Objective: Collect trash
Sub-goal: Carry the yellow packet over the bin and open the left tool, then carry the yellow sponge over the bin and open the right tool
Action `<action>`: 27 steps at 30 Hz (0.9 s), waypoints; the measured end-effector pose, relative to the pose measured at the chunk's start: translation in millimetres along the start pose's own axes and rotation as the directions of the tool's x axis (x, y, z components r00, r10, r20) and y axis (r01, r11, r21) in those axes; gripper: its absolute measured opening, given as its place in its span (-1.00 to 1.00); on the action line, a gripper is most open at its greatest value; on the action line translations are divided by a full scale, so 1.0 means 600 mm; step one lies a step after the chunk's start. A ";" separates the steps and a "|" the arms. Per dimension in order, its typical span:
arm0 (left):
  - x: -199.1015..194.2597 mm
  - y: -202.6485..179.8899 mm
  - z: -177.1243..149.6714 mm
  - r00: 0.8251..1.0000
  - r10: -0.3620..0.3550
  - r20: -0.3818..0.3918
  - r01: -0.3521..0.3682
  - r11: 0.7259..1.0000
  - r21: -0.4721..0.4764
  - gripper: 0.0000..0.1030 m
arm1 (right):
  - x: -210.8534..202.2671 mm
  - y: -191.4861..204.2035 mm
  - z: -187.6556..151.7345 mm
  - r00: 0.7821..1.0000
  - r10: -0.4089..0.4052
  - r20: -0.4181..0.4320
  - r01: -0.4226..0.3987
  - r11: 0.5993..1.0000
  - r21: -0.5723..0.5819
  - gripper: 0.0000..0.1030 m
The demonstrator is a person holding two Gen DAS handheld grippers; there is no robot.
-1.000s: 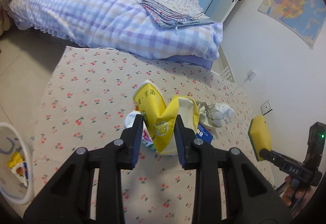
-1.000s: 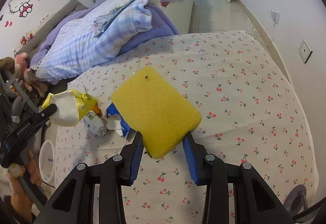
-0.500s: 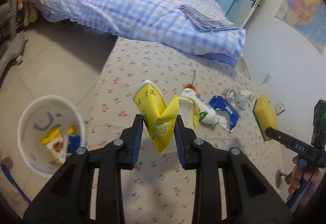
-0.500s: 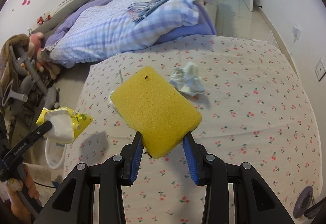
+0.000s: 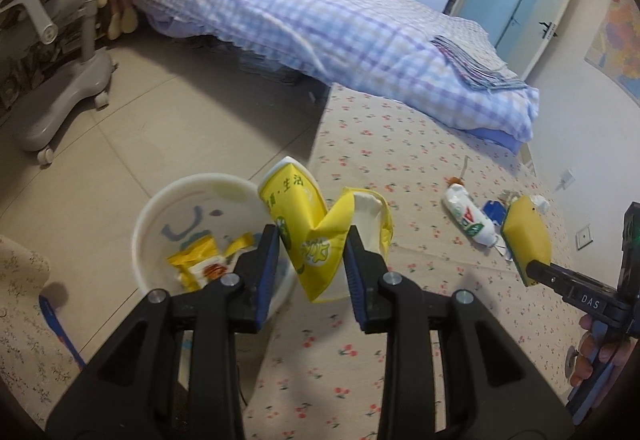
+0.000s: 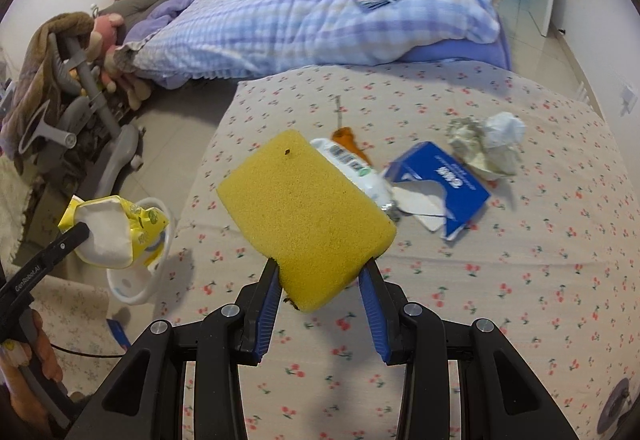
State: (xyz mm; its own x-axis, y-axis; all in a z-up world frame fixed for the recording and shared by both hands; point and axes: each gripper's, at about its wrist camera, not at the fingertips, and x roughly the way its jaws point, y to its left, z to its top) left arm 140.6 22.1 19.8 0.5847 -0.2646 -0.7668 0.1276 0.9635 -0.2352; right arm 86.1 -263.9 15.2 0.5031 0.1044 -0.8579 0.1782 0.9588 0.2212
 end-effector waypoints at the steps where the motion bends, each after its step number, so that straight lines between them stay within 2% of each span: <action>1: -0.001 0.008 -0.001 1.000 0.012 0.000 -0.012 1.000 -0.003 -0.33 | 0.005 0.011 0.000 1.000 0.006 -0.005 -0.006 1.000 -0.007 -0.22; 5: 0.000 0.044 -0.004 0.996 0.090 0.003 -0.090 0.996 0.001 -0.32 | 0.022 0.048 0.000 1.000 0.023 -0.018 -0.024 0.999 -0.029 -0.22; 11: 0.006 0.097 -0.003 0.990 0.138 -0.010 -0.139 0.990 -0.036 -0.26 | 0.044 0.095 -0.001 0.998 0.040 -0.038 -0.042 0.997 -0.060 -0.22; 13: 0.013 0.109 -0.005 0.986 0.164 -0.029 -0.165 0.986 -0.037 -0.11 | 0.051 0.105 -0.002 0.997 0.053 -0.049 -0.056 0.997 -0.060 -0.21; 15: 0.020 0.124 -0.007 0.981 0.186 -0.057 -0.189 0.980 -0.062 0.46 | 0.058 0.114 -0.003 0.996 0.065 -0.060 -0.069 0.996 -0.058 -0.21; 17: 0.019 0.139 -0.010 0.980 0.185 -0.070 -0.192 0.976 -0.104 0.68 | 0.067 0.125 -0.003 0.994 0.077 -0.072 -0.081 0.995 -0.059 -0.21; 19: 0.017 0.151 -0.012 0.980 0.180 -0.088 -0.190 0.972 -0.134 0.69 | 0.073 0.135 -0.003 0.993 0.085 -0.081 -0.090 0.994 -0.064 -0.21; 21: 0.016 0.158 -0.016 0.977 0.186 -0.105 -0.200 0.969 -0.144 0.81 | 0.078 0.147 -0.003 0.992 0.089 -0.085 -0.096 0.993 -0.071 -0.21; 27: 0.011 0.183 -0.025 0.965 0.230 -0.130 -0.246 0.960 -0.130 0.88 | 0.103 0.196 -0.006 0.988 0.108 -0.109 -0.119 0.987 -0.105 -0.21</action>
State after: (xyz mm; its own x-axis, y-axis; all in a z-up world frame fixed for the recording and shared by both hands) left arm 146.6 125.4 -20.1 0.4893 -0.0390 -0.8712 -0.1257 0.9854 -0.1147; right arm 135.2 -144.0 -13.2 0.4245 0.2350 -0.8744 0.0275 0.9619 0.2719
